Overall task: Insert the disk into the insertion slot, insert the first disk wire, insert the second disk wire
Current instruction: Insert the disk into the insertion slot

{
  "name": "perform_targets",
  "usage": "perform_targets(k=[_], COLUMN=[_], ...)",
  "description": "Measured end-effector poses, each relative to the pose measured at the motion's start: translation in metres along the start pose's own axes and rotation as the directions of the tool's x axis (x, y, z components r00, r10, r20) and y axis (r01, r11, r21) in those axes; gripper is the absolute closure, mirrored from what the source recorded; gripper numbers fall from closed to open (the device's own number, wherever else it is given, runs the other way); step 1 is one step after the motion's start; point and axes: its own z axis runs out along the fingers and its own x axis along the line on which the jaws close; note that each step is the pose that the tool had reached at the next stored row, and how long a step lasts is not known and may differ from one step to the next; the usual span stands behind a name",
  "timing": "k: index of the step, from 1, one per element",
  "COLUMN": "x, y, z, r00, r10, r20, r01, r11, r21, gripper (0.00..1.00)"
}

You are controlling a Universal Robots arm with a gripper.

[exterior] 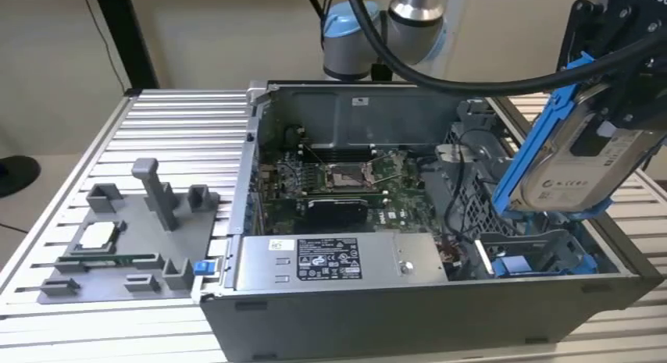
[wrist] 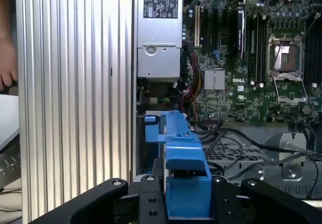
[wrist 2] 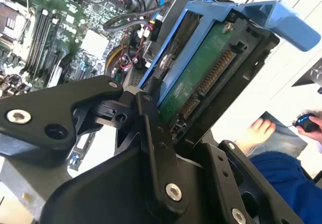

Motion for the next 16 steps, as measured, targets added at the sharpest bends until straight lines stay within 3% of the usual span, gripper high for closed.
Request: perform_targets(k=[10,16], x=[0.0074,0.0081], y=[-0.0028,-0.0054], z=[0.0172,0.0246], r00=[1.0,0.9998], r10=[0.0,-0.019], r20=[0.0013,0.0007], r01=[0.0,0.019], r11=[1.0,0.9998], r21=[0.0007,0.0052], gripper=[1.0,1.0])
